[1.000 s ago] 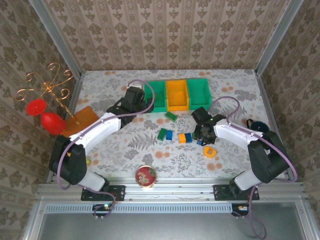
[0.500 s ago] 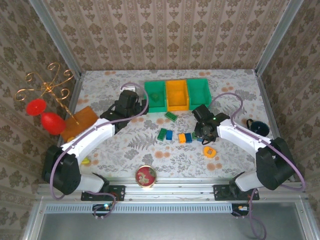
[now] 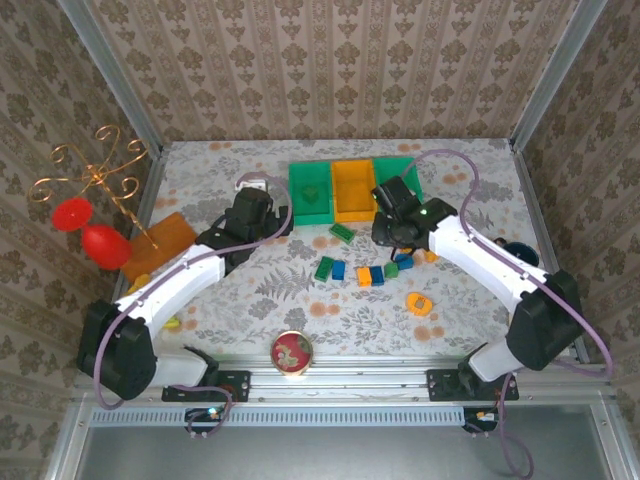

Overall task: Sort the legos into containers by color
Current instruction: Pick up the lego from the center of the table, then place the lego in the container.

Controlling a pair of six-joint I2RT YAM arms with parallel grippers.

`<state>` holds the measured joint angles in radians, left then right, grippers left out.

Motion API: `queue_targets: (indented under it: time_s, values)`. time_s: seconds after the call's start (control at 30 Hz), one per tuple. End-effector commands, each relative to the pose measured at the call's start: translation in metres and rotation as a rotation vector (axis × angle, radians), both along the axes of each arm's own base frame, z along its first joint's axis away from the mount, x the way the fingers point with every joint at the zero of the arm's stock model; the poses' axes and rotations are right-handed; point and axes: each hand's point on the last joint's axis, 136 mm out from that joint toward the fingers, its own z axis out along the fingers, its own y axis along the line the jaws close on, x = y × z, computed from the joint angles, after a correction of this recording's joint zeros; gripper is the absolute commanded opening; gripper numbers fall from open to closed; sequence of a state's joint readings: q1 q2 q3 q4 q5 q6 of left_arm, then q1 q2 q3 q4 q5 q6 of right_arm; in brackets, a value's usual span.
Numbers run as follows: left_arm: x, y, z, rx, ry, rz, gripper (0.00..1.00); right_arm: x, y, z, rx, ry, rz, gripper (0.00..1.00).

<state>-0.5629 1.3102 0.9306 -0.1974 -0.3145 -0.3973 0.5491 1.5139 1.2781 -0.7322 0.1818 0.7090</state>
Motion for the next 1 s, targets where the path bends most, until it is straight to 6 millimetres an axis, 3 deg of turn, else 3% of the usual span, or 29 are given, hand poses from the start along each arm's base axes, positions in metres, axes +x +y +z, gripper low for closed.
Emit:
queue_targets:
  time_s: [0.0,0.3,0.5,0.77,0.97]
  values:
    - [-0.007,0.009,-0.003,-0.003,0.017,0.023,1.00,0.024,0.011,0.009,-0.060,-0.038,0.063,0.27]
    - [-0.015,0.016,-0.005,-0.002,0.025,0.034,1.00,0.092,0.046,0.028,-0.125,-0.117,0.151,0.26]
    - [-0.018,0.019,-0.007,-0.001,0.031,0.037,1.00,0.128,0.060,0.029,-0.157,-0.152,0.175,0.26]
    - [-0.022,0.020,-0.011,-0.012,0.043,0.033,1.00,0.162,0.067,0.023,-0.148,-0.180,0.176,0.26]
    - [-0.024,0.020,-0.010,-0.011,0.048,0.031,1.00,0.181,0.067,0.007,-0.164,-0.167,0.167,0.26]
